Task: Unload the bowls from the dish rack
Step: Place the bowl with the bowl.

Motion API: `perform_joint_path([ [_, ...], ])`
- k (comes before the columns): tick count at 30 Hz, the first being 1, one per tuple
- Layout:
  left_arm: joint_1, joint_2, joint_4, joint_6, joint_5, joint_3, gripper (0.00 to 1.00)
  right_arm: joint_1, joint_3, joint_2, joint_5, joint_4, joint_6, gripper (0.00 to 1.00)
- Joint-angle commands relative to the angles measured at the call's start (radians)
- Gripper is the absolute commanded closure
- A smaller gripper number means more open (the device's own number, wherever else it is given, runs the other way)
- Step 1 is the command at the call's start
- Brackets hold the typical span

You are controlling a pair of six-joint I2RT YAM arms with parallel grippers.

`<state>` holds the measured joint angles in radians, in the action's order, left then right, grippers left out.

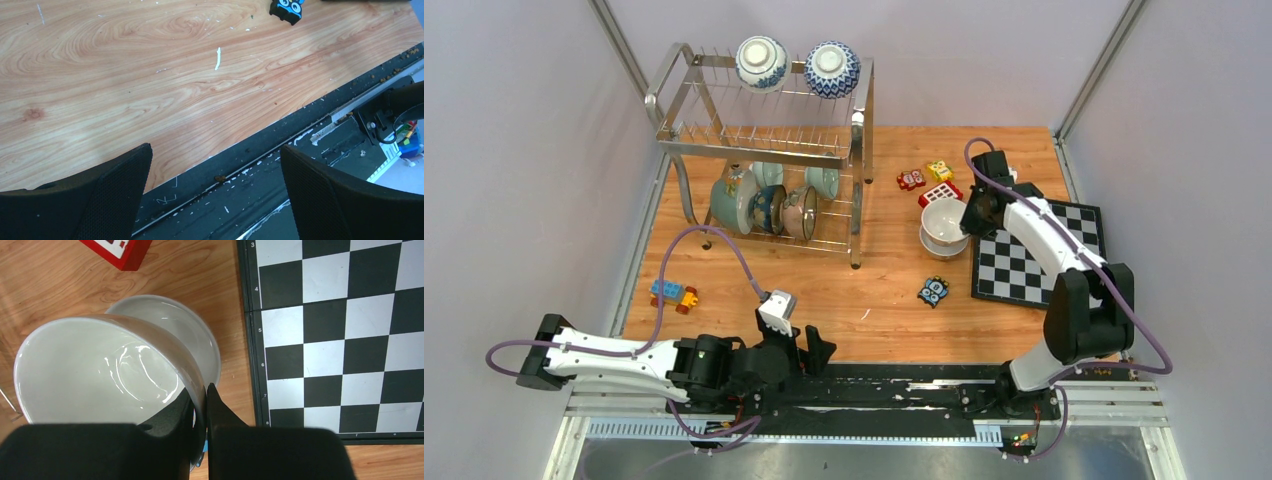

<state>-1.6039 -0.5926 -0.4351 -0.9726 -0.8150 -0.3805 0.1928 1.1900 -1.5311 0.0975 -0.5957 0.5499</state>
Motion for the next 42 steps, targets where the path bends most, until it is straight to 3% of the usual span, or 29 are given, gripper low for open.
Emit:
perform_joint_path([
  [1, 0.005, 0.004, 0.027, -0.009, -0.017, 0.007, 0.0, -0.024, 0.049, -0.021, -0.014, 0.022, -0.011, 0.97],
  [24, 0.005, -0.014, 0.058, -0.007, -0.003, 0.02, 0.0, -0.029, 0.039, -0.108, -0.034, 0.025, -0.029, 0.96],
  [36, 0.005, -0.026, 0.06, -0.021, 0.002, 0.019, 0.0, -0.03, 0.035, -0.112, -0.047, 0.02, -0.045, 0.74],
  [42, 0.005, -0.036, 0.065, -0.022, 0.003, 0.017, 0.0, -0.03, 0.032, -0.109, -0.054, 0.016, -0.05, 0.71],
])
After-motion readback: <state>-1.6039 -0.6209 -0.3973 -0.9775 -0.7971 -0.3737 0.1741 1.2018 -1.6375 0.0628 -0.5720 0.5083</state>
